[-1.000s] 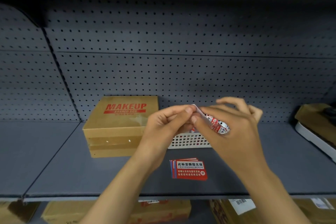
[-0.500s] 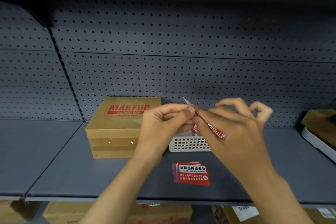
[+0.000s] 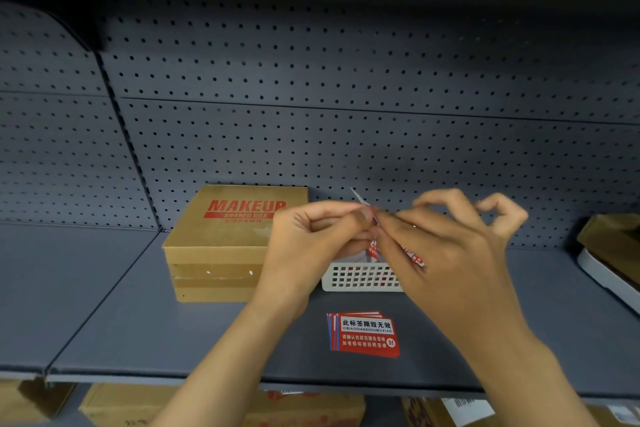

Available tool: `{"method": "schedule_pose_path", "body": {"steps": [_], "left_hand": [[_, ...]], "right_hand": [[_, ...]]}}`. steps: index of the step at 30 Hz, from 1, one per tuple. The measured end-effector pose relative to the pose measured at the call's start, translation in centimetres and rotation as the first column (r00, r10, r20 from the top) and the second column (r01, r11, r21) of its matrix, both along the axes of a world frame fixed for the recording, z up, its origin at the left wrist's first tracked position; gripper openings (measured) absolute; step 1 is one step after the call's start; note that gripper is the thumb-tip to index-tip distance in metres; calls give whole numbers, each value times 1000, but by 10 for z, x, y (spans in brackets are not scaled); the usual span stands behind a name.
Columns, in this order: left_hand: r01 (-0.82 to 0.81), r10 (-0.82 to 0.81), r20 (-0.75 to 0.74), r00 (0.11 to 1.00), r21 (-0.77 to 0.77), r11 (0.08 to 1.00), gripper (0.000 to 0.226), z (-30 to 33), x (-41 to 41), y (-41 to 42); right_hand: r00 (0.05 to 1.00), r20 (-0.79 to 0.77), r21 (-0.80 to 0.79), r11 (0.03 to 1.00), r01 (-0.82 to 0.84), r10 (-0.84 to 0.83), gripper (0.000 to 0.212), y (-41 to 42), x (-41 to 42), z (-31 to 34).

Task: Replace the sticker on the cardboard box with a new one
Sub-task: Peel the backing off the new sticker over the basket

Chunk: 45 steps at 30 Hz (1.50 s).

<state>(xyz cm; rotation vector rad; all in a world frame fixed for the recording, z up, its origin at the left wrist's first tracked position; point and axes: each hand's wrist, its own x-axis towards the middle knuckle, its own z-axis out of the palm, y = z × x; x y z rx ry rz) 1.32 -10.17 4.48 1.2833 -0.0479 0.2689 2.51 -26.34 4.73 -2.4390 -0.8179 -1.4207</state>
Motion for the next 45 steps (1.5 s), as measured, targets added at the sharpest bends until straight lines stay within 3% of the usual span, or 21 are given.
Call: {"method": "schedule_pose_path", "body": {"steps": [3, 6, 8, 11, 16, 20, 24, 28, 32, 35, 41, 45], "left_hand": [[39, -39, 1, 999, 2, 999, 10, -2, 1, 0], [77, -79, 42, 996, 46, 996, 16, -7, 2, 4], [67, -81, 99, 992, 137, 988, 23, -9, 2, 6], [-19, -42, 184, 982, 320, 947, 12, -10, 0, 6], [-198, 3, 322, 947, 574, 794, 11, -7, -5, 6], [-321, -18, 428, 904, 706, 632, 7, -2, -8, 8], [-405, -18, 487, 873, 745, 529, 7, 0, -10, 10], [-453, -34, 524, 851, 766, 456, 5, -3, -12, 10], [-453, -30, 512, 858, 784, 425, 3, -4, -15, 8], [-422, -34, 480, 876, 800, 428, 4, -4, -17, 8], [-394, -32, 448, 893, 816, 423, 4, -3, -19, 9], [-361, -20, 417, 909, 809, 464, 5, -4, -21, 9]], "right_hand": [[999, -46, 23, 999, -26, 27, 15, -1, 1, 0], [971, -216, 82, 993, -83, 99, 19, -5, -1, 2], [920, -344, 187, 974, -131, 190, 24, -7, -1, 3], [861, -405, 293, 936, -197, 308, 24, -7, 2, 4], [760, -416, 465, 835, -294, 499, 15, -12, 4, 10], [742, -426, 429, 838, -338, 518, 16, -16, 6, 13], [712, -467, 410, 842, -350, 524, 14, -19, 7, 16], [773, -432, 371, 873, -317, 464, 14, -16, 4, 14], [865, -330, 302, 911, -282, 377, 9, -8, 0, 13], [885, -294, 316, 911, -266, 361, 18, -3, -3, 12], [747, -422, 576, 788, -216, 513, 10, 1, -8, 10], [679, -483, 662, 738, -129, 552, 18, 6, -10, 9]]}}
